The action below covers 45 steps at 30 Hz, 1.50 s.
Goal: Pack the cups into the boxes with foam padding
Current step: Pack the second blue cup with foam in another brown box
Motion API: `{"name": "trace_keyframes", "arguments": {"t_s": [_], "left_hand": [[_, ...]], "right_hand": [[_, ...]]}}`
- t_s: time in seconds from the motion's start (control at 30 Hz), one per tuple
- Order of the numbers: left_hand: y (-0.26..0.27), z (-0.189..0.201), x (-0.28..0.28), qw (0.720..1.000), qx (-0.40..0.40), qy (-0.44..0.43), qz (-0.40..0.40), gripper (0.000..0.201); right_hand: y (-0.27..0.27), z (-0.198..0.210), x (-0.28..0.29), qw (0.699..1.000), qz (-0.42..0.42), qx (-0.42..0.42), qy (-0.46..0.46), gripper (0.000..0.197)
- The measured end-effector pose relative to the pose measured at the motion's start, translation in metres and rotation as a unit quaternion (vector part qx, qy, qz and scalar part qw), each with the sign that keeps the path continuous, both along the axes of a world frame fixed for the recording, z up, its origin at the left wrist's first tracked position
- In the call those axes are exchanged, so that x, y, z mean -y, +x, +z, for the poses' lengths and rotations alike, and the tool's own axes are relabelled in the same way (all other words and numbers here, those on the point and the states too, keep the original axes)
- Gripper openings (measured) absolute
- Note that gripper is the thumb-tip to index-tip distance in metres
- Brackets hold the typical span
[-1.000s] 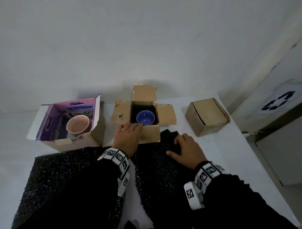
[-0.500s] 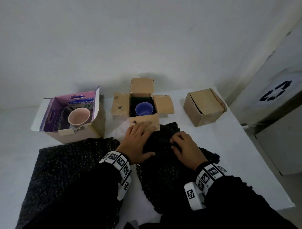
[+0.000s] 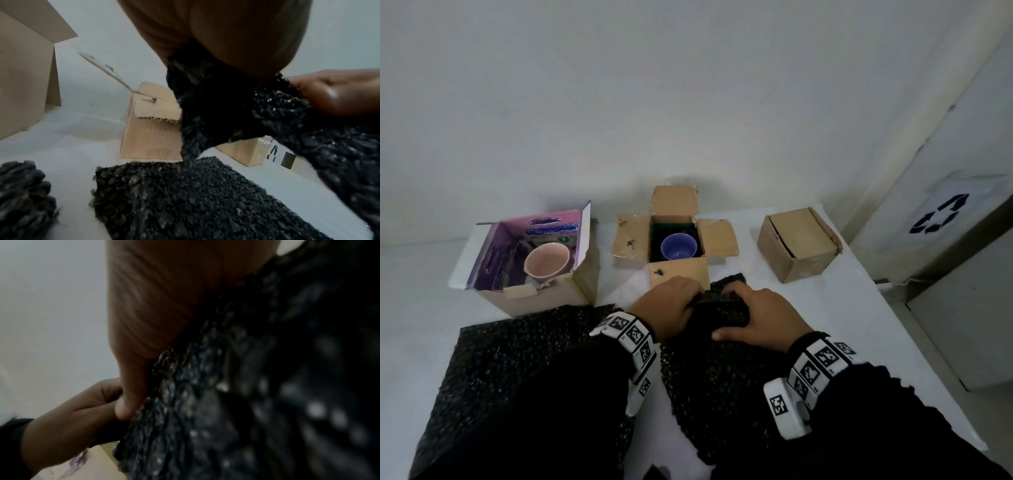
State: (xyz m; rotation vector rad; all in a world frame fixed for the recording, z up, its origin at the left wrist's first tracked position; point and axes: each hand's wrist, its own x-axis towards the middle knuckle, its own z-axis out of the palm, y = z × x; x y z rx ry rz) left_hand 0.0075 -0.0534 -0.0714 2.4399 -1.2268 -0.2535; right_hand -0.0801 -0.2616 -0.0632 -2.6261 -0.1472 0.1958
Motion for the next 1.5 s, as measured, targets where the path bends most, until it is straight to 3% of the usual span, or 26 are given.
{"name": "trace_keyframes", "arguments": {"t_s": [0.1,0.2,0.33,0.4,0.5,0.57,0.63,0.73,0.77,0.9,0.97,1.2,1.3,1.5], "left_hand": [[0.003,0.012,-0.007,0.999,-0.012,0.034,0.036,0.020],[0.007,0.021,-0.018,0.997,0.003,0.033,0.072,0.032],[0.012,0.030,-0.038,0.993,0.087,0.004,0.076,0.043],[0.016,0.033,-0.046,0.991,0.105,-0.029,0.073,0.055],[0.031,0.032,-0.052,0.986,0.116,-0.085,0.087,0.049],[0.043,0.031,-0.053,0.978,0.140,-0.103,0.114,0.039],[0.053,0.030,-0.053,0.972,0.145,-0.124,0.135,0.028],[0.065,0.024,-0.053,0.969,0.148,-0.135,0.147,0.022],[0.069,0.020,-0.053,0.969,0.151,-0.131,0.145,0.023],[0.084,0.000,-0.054,0.976,0.130,-0.120,0.127,0.028],[0.088,-0.009,-0.056,0.982,0.122,-0.089,0.117,0.032],[0.091,-0.018,-0.055,0.976,0.190,0.060,0.093,0.038],[0.091,-0.021,-0.054,0.975,0.186,0.068,0.103,0.036],[0.090,-0.030,-0.055,0.978,0.165,0.031,0.123,0.033]], "right_hand": [[0.012,-0.004,-0.001,0.998,0.012,-0.035,-0.055,0.032],[0.024,0.002,-0.002,0.995,-0.004,-0.092,0.034,0.017],[0.044,0.021,-0.007,0.993,-0.003,-0.116,0.018,0.017],[0.055,0.030,-0.006,0.991,-0.019,-0.114,0.061,0.017],[0.072,0.044,-0.004,0.973,-0.036,-0.132,0.187,0.036],[0.089,0.049,-0.001,0.965,-0.030,-0.160,0.206,0.040],[0.107,0.050,0.005,0.980,-0.038,-0.146,0.131,0.026],[0.132,0.048,0.015,0.995,-0.053,-0.067,-0.055,0.025],[0.139,0.049,0.014,0.996,-0.054,-0.025,-0.073,0.021],[0.166,0.048,-0.003,0.988,-0.042,0.152,0.003,0.023],[0.179,0.038,-0.016,0.980,-0.010,0.197,0.015,0.023],[0.216,-0.007,-0.058,0.975,0.121,0.187,-0.028,0.018],[0.228,-0.022,-0.065,0.979,0.152,0.127,-0.040,0.024],[0.235,-0.041,-0.061,0.963,0.174,0.065,-0.196,0.041]]}}
